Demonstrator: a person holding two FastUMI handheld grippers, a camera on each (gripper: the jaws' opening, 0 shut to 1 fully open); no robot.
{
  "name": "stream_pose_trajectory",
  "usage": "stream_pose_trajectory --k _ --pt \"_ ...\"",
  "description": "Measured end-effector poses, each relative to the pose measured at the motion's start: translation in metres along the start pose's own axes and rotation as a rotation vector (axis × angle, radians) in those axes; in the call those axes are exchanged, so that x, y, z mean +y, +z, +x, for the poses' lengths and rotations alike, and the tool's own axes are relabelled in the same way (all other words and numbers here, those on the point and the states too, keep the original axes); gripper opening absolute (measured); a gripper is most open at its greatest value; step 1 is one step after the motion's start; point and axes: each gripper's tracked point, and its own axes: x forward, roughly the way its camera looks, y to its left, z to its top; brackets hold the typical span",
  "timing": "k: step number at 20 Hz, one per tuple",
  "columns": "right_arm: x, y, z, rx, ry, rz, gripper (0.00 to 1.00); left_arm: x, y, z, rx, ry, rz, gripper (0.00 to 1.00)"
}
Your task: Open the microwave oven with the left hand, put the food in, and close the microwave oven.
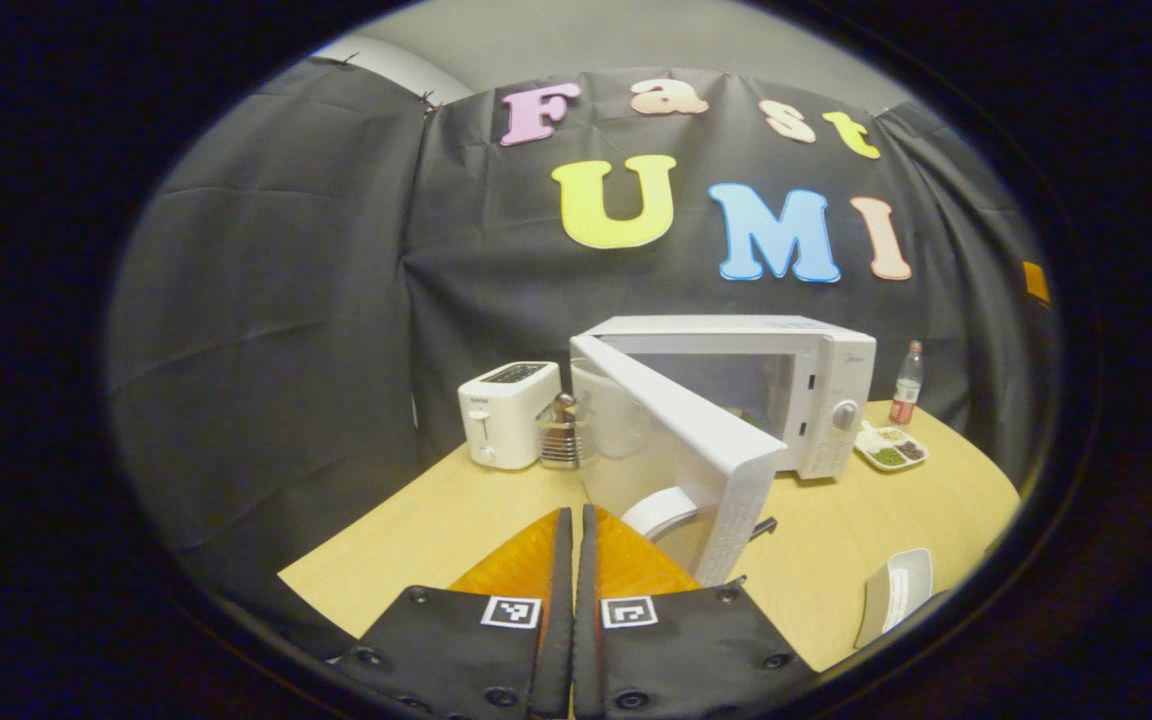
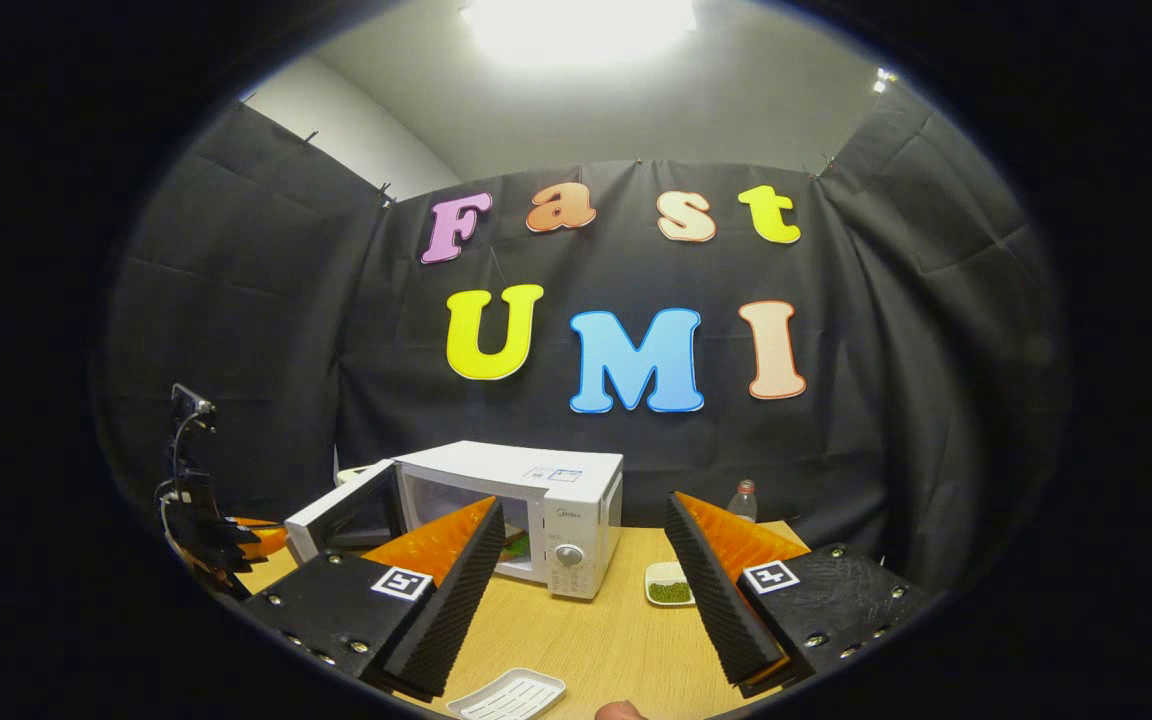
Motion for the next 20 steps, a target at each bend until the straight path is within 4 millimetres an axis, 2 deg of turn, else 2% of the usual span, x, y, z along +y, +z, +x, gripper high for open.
stream_pose_trajectory --k 1,7,15,20 --pt "-0.002 -0.002 -0.001 0.005 0.002 0.000 0.97 -0.011 -0.002 0.002 0.006 -0.017 0.003 0.08" --pt "-0.007 -0.003 0.014 0.021 -0.019 -0.008 0.97 -0.069 0.011 0.025 0.005 -0.160 0.031 0.07" --pt "-0.025 0.001 0.045 0.019 -0.101 -0.014 0.97 -0.137 0.036 0.079 -0.011 -0.346 0.069 0.08" --pt "-0.042 -0.001 0.052 0.039 -0.167 -0.026 0.97 -0.172 0.047 0.116 -0.021 -0.426 0.098 0.08"
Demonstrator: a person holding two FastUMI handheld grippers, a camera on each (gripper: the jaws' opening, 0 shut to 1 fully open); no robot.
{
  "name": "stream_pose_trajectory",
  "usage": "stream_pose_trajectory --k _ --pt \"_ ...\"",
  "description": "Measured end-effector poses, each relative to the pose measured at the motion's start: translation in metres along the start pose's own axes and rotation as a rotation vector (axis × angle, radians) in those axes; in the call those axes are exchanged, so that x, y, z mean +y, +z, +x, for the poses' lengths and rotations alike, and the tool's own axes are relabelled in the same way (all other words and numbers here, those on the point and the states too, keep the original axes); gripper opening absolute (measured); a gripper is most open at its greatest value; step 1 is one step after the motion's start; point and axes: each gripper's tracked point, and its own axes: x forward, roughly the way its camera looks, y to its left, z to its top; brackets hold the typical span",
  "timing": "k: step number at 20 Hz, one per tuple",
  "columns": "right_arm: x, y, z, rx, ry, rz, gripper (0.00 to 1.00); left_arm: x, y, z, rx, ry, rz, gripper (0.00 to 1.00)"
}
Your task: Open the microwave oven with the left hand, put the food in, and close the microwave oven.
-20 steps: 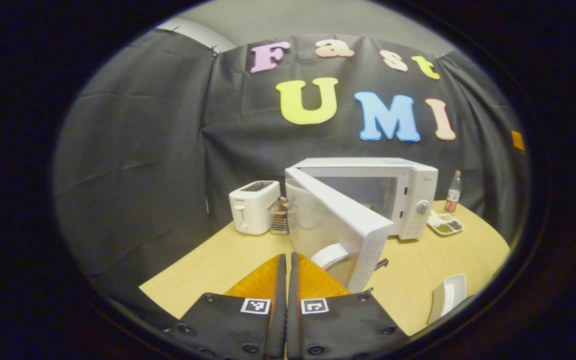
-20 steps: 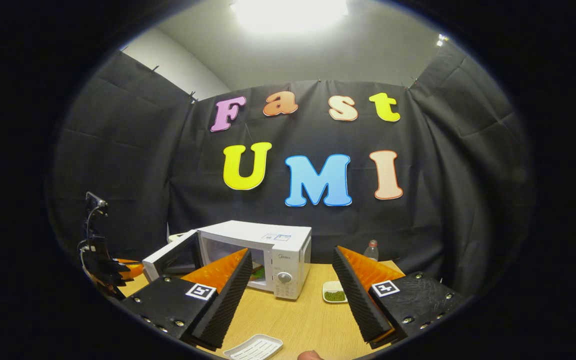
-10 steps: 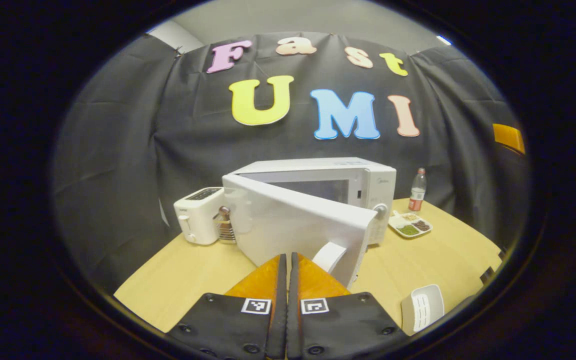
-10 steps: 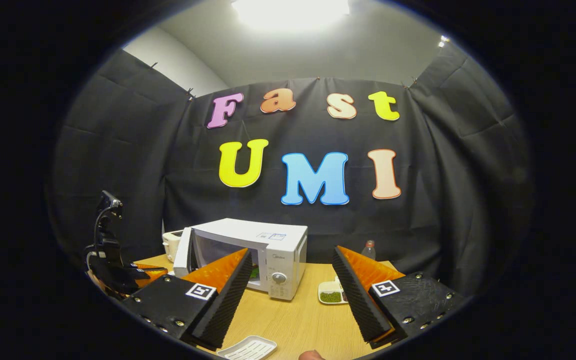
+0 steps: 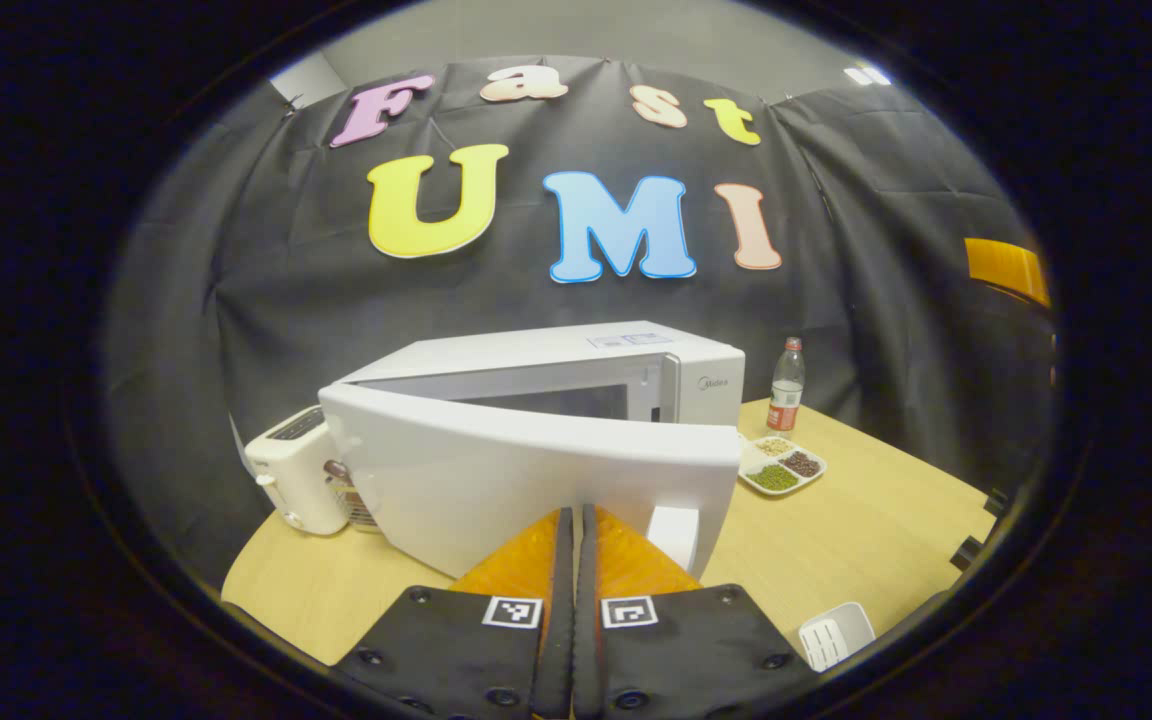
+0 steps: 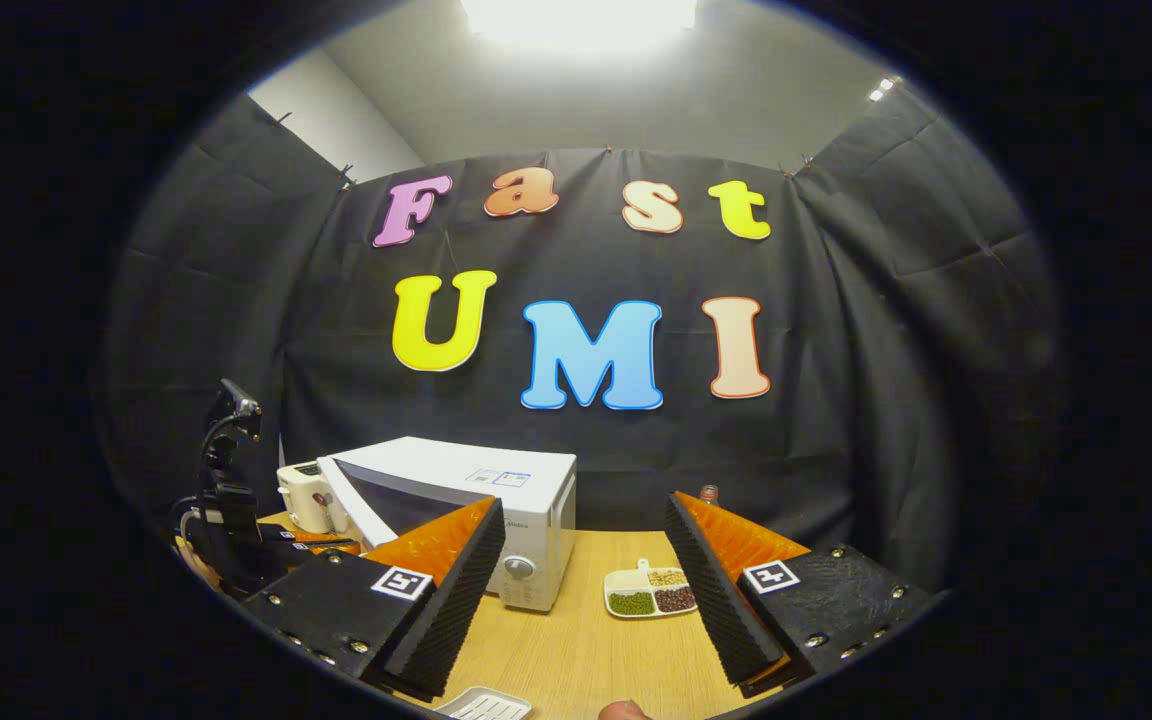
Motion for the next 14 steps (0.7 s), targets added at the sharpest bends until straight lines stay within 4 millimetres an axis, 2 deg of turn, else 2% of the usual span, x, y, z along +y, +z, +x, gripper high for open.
stream_pose_trajectory --k 6,7,9,14 --pt "-0.020 -0.006 0.006 0.029 -0.092 -0.014 0.98 -0.016 0.009 0.049 -0.005 -0.068 0.010 0.07" --pt "-0.023 -0.006 0.006 0.033 -0.104 -0.013 0.97 -0.019 0.009 0.058 -0.006 -0.077 0.007 0.10" --pt "-0.026 -0.009 0.008 0.044 -0.124 -0.015 0.97 -0.020 0.013 0.074 -0.010 -0.082 0.009 0.07" --pt "-0.027 -0.019 0.015 0.079 -0.150 -0.029 0.97 -0.019 0.015 0.098 -0.022 -0.083 -0.028 0.08"
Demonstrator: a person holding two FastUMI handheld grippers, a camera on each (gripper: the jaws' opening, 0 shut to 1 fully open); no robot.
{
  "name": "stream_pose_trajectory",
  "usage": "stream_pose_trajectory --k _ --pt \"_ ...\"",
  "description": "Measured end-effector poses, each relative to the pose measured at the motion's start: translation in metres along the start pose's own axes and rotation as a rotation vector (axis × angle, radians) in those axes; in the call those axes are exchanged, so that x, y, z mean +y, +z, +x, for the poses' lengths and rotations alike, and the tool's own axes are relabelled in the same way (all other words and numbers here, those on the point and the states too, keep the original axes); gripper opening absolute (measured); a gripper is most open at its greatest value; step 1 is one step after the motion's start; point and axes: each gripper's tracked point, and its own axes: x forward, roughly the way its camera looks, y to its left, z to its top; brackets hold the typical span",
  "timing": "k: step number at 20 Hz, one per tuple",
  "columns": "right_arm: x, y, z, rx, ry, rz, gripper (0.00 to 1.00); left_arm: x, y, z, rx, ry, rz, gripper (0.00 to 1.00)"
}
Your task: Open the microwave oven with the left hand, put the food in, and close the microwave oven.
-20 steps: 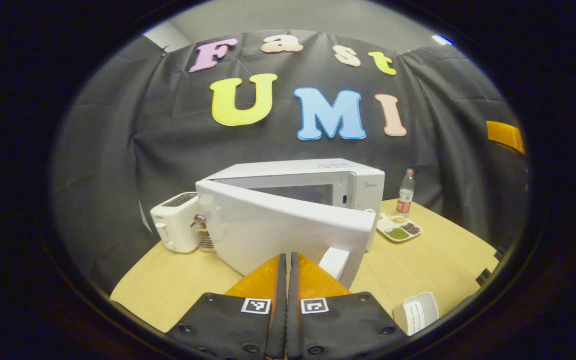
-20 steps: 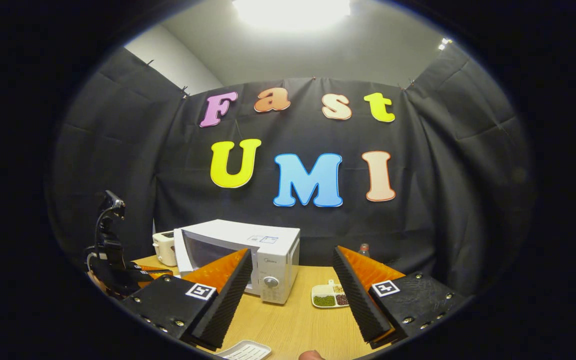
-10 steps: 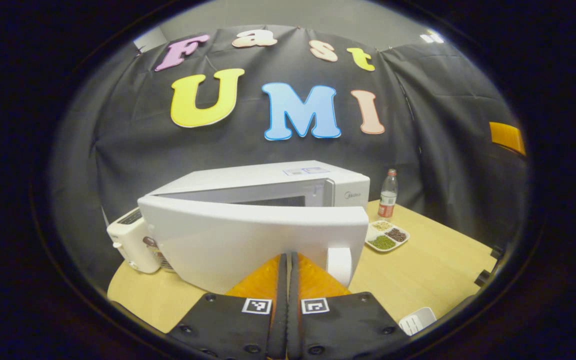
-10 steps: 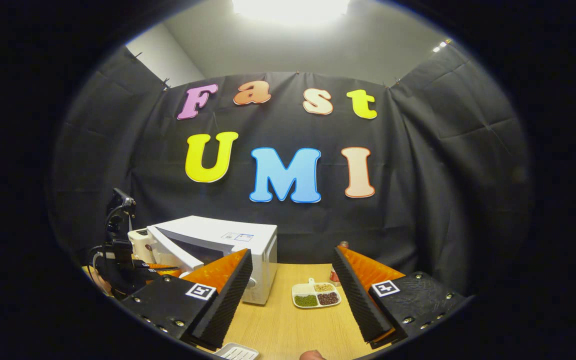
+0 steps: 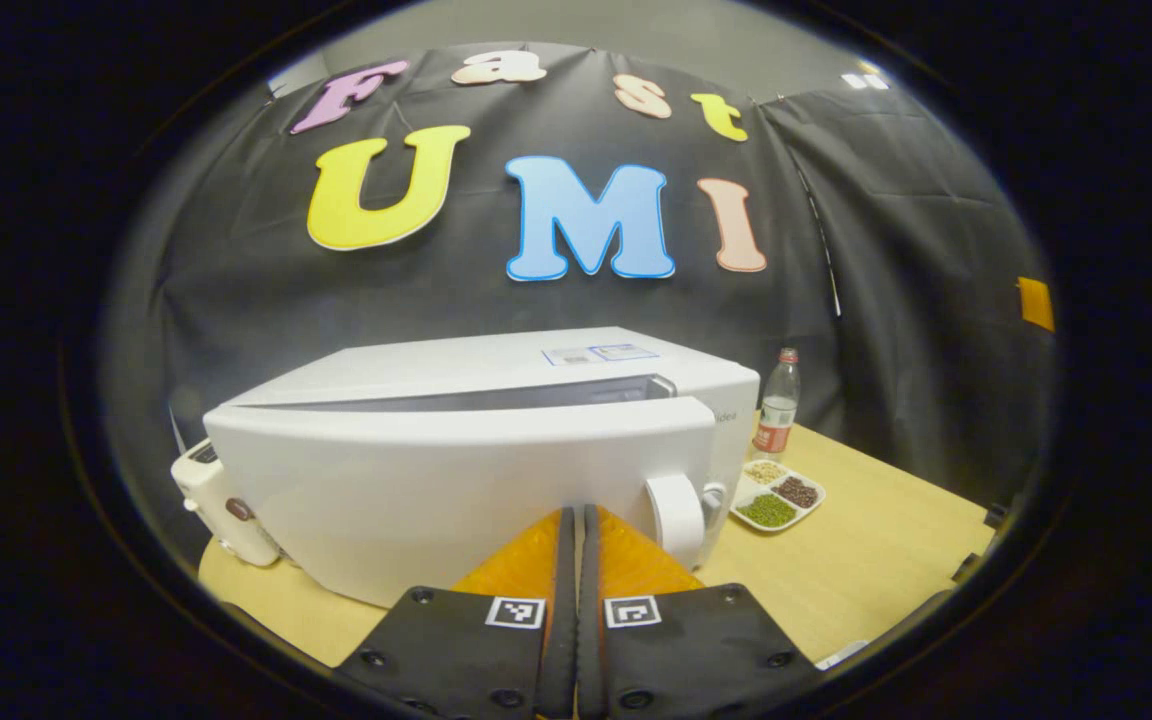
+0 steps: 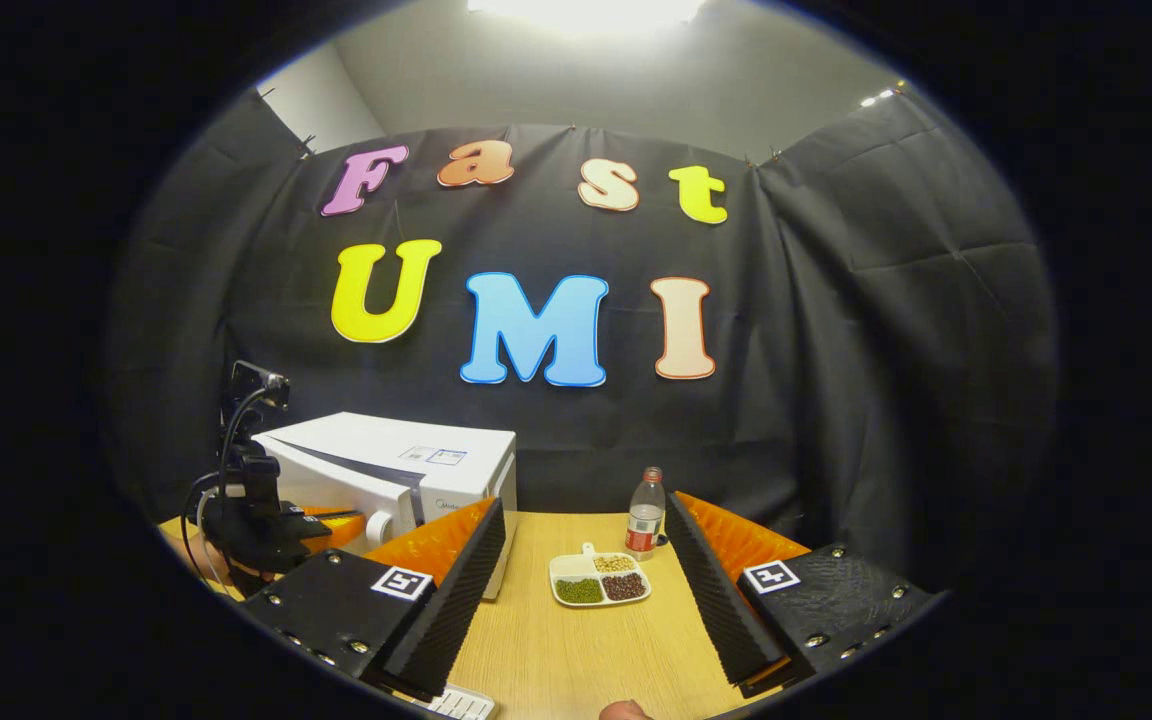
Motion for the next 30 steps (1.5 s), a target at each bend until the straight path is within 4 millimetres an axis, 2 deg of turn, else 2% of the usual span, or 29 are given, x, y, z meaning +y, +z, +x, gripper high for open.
stream_pose_trajectory --k 2,4,5,7,9,10,12,13,14,17,20,25,30 --pt "0.003 -0.003 0.005 0.016 -0.001 -0.004 0.97 0.013 0.004 0.008 -0.011 0.030 -0.017 0.07" --pt "0.007 -0.006 0.011 0.024 -0.002 -0.004 0.97 0.025 0.006 0.018 -0.017 0.061 -0.044 0.11" --pt "0.010 -0.006 0.012 0.026 -0.002 -0.003 0.97 0.030 0.005 0.020 -0.011 0.069 -0.073 0.07" --pt "0.017 -0.008 0.017 0.029 0.002 -0.002 0.97 0.029 0.006 0.022 -0.025 0.055 -0.129 0.07" --pt "0.023 -0.009 0.022 0.035 0.010 -0.004 0.97 0.036 0.009 0.029 -0.047 0.078 -0.089 0.07" --pt "0.028 -0.013 0.024 0.042 0.020 -0.005 0.97 0.031 0.006 0.025 -0.041 0.054 -0.094 0.07" --pt "0.037 -0.014 0.030 0.048 0.034 -0.010 0.97 0.026 0.009 0.029 -0.034 0.062 -0.064 0.07" --pt "0.041 -0.013 0.031 0.045 0.047 -0.006 0.97 0.028 0.011 0.025 -0.033 0.078 -0.053 0.17" --pt "0.046 -0.014 0.032 0.045 0.062 -0.002 0.97 0.029 0.019 0.018 -0.048 0.084 -0.043 0.07" --pt "0.053 -0.006 0.026 0.024 0.106 0.012 0.99 0.029 0.048 -0.019 -0.113 0.103 -0.031 0.09" --pt "0.058 0.002 0.014 -0.006 0.158 0.023 0.99 0.031 0.070 -0.069 -0.158 0.147 -0.025 0.09" --pt "0.050 0.013 -0.019 -0.047 0.208 0.043 0.98 0.030 0.093 -0.141 -0.214 0.238 -0.021 0.08" --pt "0.036 0.019 -0.057 -0.088 0.249 0.056 0.98 0.013 0.111 -0.214 -0.264 0.312 0.005 0.09"
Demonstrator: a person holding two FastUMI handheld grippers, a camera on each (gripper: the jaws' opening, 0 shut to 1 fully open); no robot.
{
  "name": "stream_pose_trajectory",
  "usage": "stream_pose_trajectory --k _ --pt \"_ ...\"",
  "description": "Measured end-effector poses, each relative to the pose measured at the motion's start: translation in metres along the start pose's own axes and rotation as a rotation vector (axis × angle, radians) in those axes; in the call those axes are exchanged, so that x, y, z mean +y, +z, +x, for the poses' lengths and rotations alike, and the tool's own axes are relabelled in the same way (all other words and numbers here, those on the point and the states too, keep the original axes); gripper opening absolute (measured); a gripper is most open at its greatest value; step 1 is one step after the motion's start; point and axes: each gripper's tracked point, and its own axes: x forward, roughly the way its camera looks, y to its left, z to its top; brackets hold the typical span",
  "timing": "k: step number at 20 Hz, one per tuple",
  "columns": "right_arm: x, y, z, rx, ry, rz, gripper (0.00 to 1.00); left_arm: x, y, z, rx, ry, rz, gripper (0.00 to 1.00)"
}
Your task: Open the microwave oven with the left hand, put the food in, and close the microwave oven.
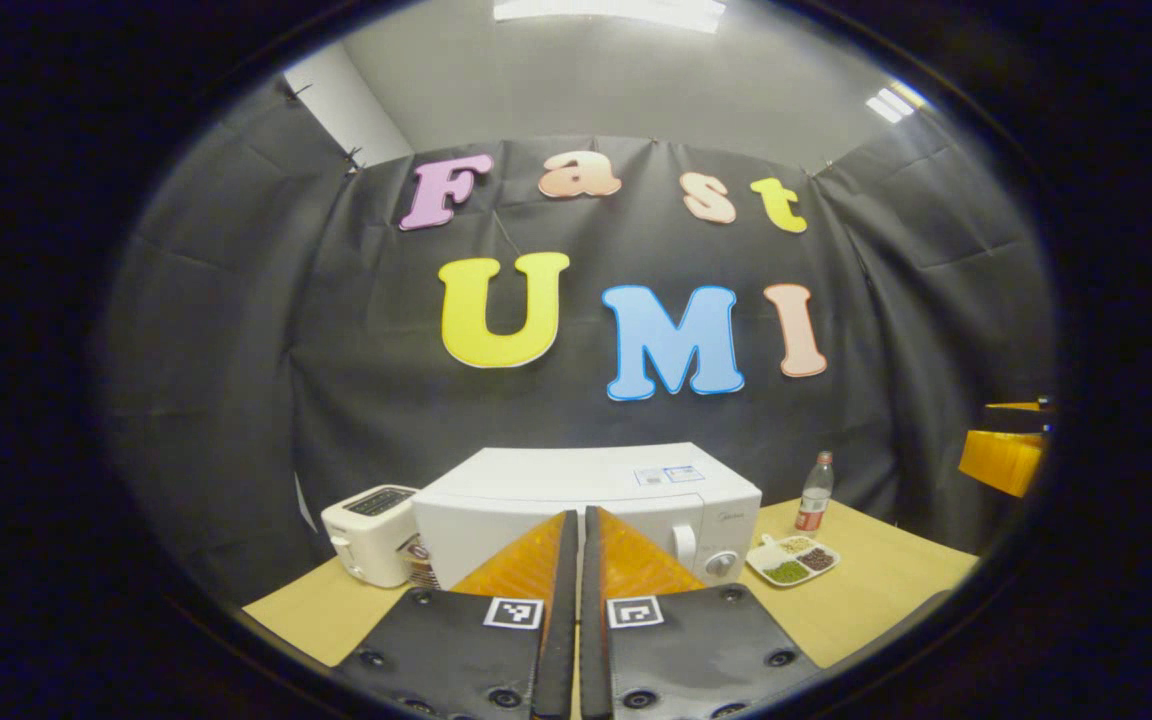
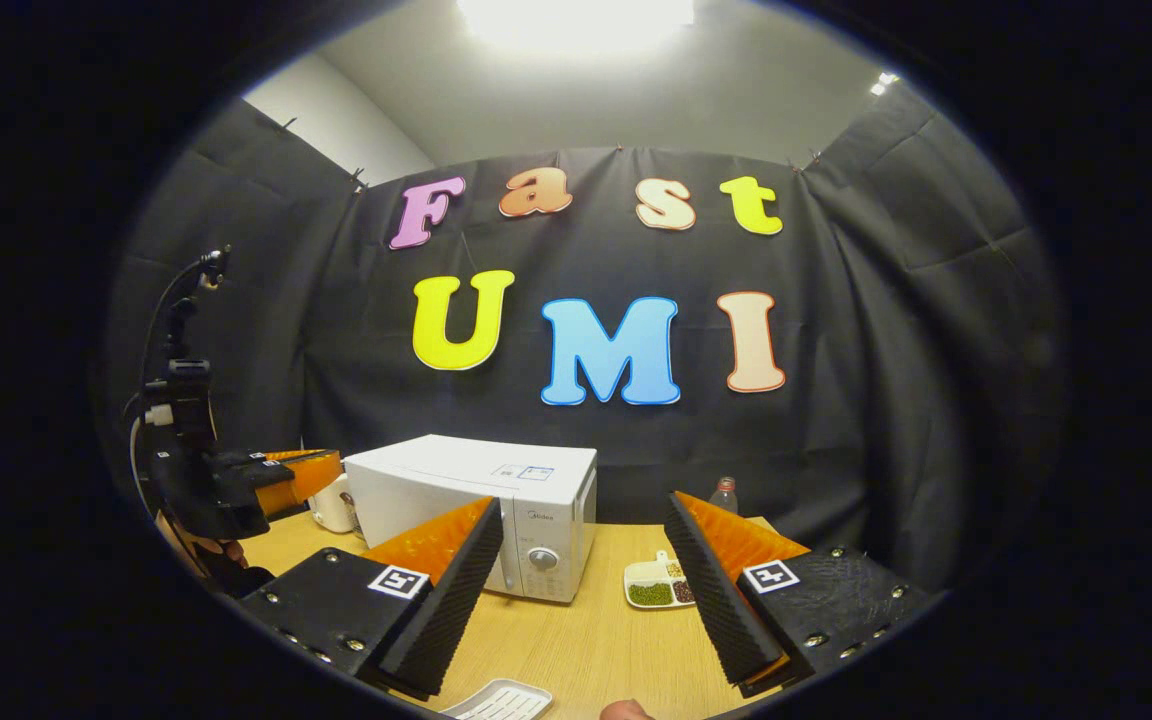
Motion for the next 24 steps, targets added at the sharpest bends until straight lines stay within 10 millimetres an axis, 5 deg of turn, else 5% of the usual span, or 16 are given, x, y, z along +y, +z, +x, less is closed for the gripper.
stream_pose_trajectory --k 6,11,16,17,24 --pt "0.000 0.002 -0.041 -0.011 0.036 -0.001 0.98 0.006 0.031 -0.072 -0.047 0.052 0.026 0.09" --pt "0.012 0.017 -0.048 -0.044 0.043 -0.005 0.98 0.029 0.041 -0.112 -0.063 0.093 0.049 0.14" --pt "0.040 0.031 -0.050 -0.075 0.055 -0.005 0.98 0.054 0.048 -0.136 -0.072 0.111 0.050 0.62" --pt "0.046 0.033 -0.051 -0.079 0.057 -0.008 0.98 0.059 0.048 -0.138 -0.076 0.111 0.045 0.83" --pt "0.072 0.042 -0.058 -0.096 0.046 -0.005 0.98 0.089 0.054 -0.156 -0.103 0.121 0.045 0.95"
